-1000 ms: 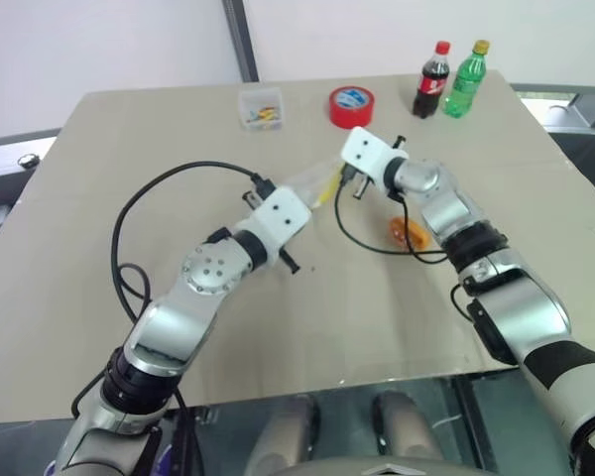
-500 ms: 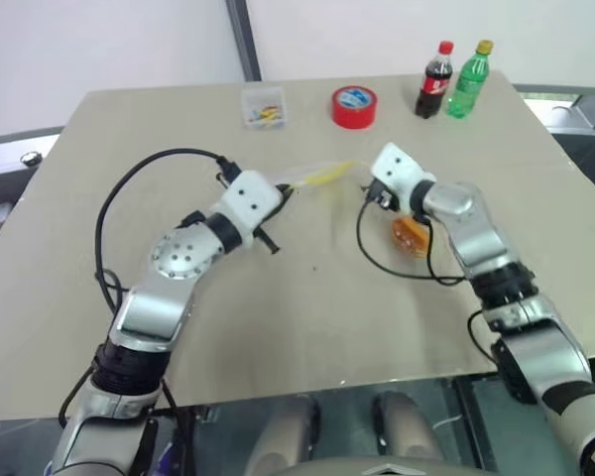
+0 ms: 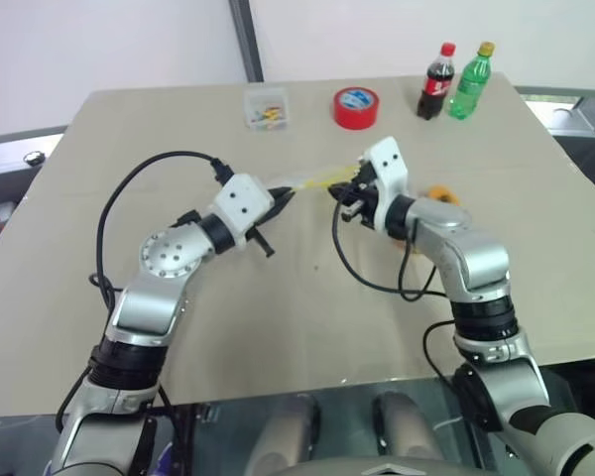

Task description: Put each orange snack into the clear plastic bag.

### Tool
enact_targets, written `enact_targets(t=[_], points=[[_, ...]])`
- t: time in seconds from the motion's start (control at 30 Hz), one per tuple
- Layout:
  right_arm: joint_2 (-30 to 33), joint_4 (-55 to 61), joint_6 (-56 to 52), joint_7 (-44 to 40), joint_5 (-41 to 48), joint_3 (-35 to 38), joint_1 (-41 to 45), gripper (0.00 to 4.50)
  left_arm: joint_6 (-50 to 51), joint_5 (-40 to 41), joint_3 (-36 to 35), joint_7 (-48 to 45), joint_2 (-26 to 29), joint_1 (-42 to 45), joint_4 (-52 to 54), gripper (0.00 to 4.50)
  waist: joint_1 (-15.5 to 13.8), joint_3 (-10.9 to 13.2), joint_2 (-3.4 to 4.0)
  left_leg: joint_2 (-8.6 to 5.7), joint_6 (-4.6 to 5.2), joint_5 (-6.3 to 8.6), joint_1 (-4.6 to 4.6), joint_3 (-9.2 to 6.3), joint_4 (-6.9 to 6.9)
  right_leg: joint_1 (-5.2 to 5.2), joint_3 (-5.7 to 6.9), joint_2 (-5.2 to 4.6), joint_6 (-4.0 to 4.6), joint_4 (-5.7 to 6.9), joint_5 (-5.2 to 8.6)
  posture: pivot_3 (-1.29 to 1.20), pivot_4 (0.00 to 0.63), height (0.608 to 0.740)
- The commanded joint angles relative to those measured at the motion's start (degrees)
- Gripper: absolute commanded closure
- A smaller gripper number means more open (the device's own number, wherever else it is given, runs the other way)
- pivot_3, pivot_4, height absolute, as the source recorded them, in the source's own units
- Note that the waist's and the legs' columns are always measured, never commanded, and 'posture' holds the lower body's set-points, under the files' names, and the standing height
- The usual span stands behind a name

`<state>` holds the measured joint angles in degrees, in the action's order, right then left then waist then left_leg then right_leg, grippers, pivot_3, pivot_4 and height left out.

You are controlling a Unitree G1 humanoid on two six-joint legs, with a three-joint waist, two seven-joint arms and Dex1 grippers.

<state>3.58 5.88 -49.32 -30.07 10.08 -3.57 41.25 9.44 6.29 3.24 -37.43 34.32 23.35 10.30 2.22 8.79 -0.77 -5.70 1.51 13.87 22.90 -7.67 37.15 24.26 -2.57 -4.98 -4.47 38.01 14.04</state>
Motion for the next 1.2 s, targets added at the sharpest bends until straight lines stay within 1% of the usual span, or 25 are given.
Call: enact_targets(t=[0.03,0.13,0.33,0.43,0.47,0.53,0.63,0.8,0.87,0.97,1.0,1.03,1.07,1.13,1.17,1.2], points=[[-1.2,0.7,-0.4,1.9,2.8,1.7,1.2,4.47,-1.5,0.2,-0.8,-0.6,0.2,-0.8,2.4,4.50,0.1,0.0,0.00,0.00,0.00,0.00,0.00,-0.01,0.00,0.00,0.01,0.01,0.00,0.01,0.00,0.00,0.150,0.740],[-1.7,-0.1,-1.0,2.7,4.1,1.9,1.5,4.47,-1.8,0.2,-0.8,-1.0,0.2,-1.4,3.2,4.50,0.2,0.0,0.00,0.01,0.00,0.00,-0.01,0.00,-0.01,0.01,-0.01,0.02,0.00,0.02,0.00,0.00,0.150,0.740],[-5.3,-2.4,-3.0,5.7,8.2,4.5,1.7,4.47,-2.6,-0.3,-1.0,-2.0,1.0,-3.3,4.5,4.50,0.3,0.0,0.01,0.02,0.00,0.00,-0.01,0.01,-0.03,0.01,-0.02,0.02,0.00,0.01,0.00,0.00,0.150,0.740],[-5.8,-4.1,-1.5,7.9,7.3,3.9,1.6,4.47,-2.6,0.7,-1.4,-2.7,0.9,-4.0,5.6,4.50,0.2,0.0,0.01,0.02,0.00,0.00,-0.01,0.00,-0.02,0.01,-0.01,0.02,0.00,0.02,0.00,0.00,0.150,0.740],[-5.5,-5.4,0.5,9.1,5.4,2.7,1.4,4.47,-2.9,0.9,-1.5,-3.0,0.9,-4.4,6.0,4.50,0.2,0.0,0.01,0.01,0.00,0.00,-0.01,0.01,-0.03,0.01,-0.01,0.02,0.00,0.01,0.00,0.00,0.150,0.740],[-2.7,-8.3,8.7,10.8,-1.4,-2.7,1.1,4.47,-3.3,1.4,-1.9,-3.7,1.2,-5.3,6.4,4.50,0.3,0.0,0.03,0.01,0.00,0.00,-0.03,0.02,-0.03,0.01,-0.01,0.02,0.00,0.01,0.00,0.00,0.150,0.740],[3.1,-11.4,19.3,10.6,-10.3,-10.7,0.3,4.47,-4.4,1.6,-2.8,-5.0,2.3,-6.7,6.3,4.50,0.3,0.0,0.03,0.01,0.00,0.00,-0.03,0.05,-0.03,0.02,-0.02,0.02,0.00,0.01,0.00,0.00,0.150,0.740],[9.7,-12.4,32.0,5.5,-16.5,-17.9,-1.3,4.47,-6.5,2.0,-4.1,-6.9,4.0,-7.7,4.8,4.50,0.3,0.0,0.02,0.02,0.00,0.00,-0.03,0.04,-0.04,0.01,-0.01,0.03,0.00,0.00,0.00,0.00,0.150,0.740],[12.2,-14.8,38.8,4.6,-21.3,-21.7,-0.2,4.47,-7.9,1.6,-4.2,-7.9,4.6,-8.0,4.0,4.50,0.4,0.0,0.02,0.02,0.00,0.00,-0.04,0.06,-0.03,0.01,-0.04,0.03,0.00,0.00,0.00,0.00,0.150,0.740],[14.6,-20.6,46.2,5.1,-28.6,-26.5,2.6,4.47,-8.6,1.7,-4.2,-8.3,4.5,-7.9,3.3,4.50,0.3,0.0,0.02,0.02,0.00,0.00,-0.06,0.06,-0.03,0.00,-0.03,0.05,0.00,0.00,0.00,0.00,0.150,0.740],[14.9,-22.9,48.3,6.6,-31.1,-27.5,3.7,4.47,-8.9,1.6,-4.2,-8.4,4.6,-8.1,3.2,4.50,0.3,0.0,0.02,0.02,0.00,0.00,-0.06,0.06,-0.02,0.00,-0.03,0.05,0.00,0.00,0.00,0.00,0.150,0.740],[15.0,-24.6,49.9,7.8,-32.7,-27.9,4.5,3.95,-9.1,1.6,-4.2,-8.4,4.6,-8.2,3.1,4.50,0.3,0.0,0.02,0.03,0.00,0.00,-0.06,0.05,-0.02,0.00,-0.02,0.05,0.00,0.00,0.00,0.00,0.150,0.740],[15.3,-26.9,51.7,8.9,-35.0,-28.9,5.6,3.63,-9.2,1.5,-4.3,-8.3,4.5,-8.3,3.1,4.50,0.3,0.0,0.02,0.03,-0.01,0.00,-0.06,0.06,-0.02,0.01,-0.02,0.05,0.00,0.00,0.00,0.00,0.150,0.740],[15.9,-30.5,54.6,10.6,-38.5,-30.0,7.1,2.74,-9.3,1.5,-4.5,-8.2,4.5,-8.6,2.9,4.50,0.3,0.0,0.01,0.03,-0.01,0.00,-0.06,0.05,-0.02,0.00,-0.03,0.05,0.00,-0.01,0.00,0.00,0.150,0.740],[16.0,-31.6,55.7,11.6,-39.8,-30.1,7.6,2.08,-9.3,1.5,-4.8,-8.0,4.5,-8.8,2.9,4.50,0.2,0.0,0.01,0.03,-0.01,0.00,-0.06,0.05,-0.02,0.01,-0.03,0.05,0.00,-0.01,0.00,0.00,0.150,0.740],[16.2,-32.2,56.5,12.1,-40.6,-29.9,7.9,1.61,-9.1,1.7,-5.0,-7.9,4.4,-8.9,2.8,4.50,0.2,0.0,0.01,0.02,-0.01,0.00,-0.05,0.05,-0.03,0.00,-0.03,0.05,0.00,-0.03,0.00,0.00,0.150,0.740]])
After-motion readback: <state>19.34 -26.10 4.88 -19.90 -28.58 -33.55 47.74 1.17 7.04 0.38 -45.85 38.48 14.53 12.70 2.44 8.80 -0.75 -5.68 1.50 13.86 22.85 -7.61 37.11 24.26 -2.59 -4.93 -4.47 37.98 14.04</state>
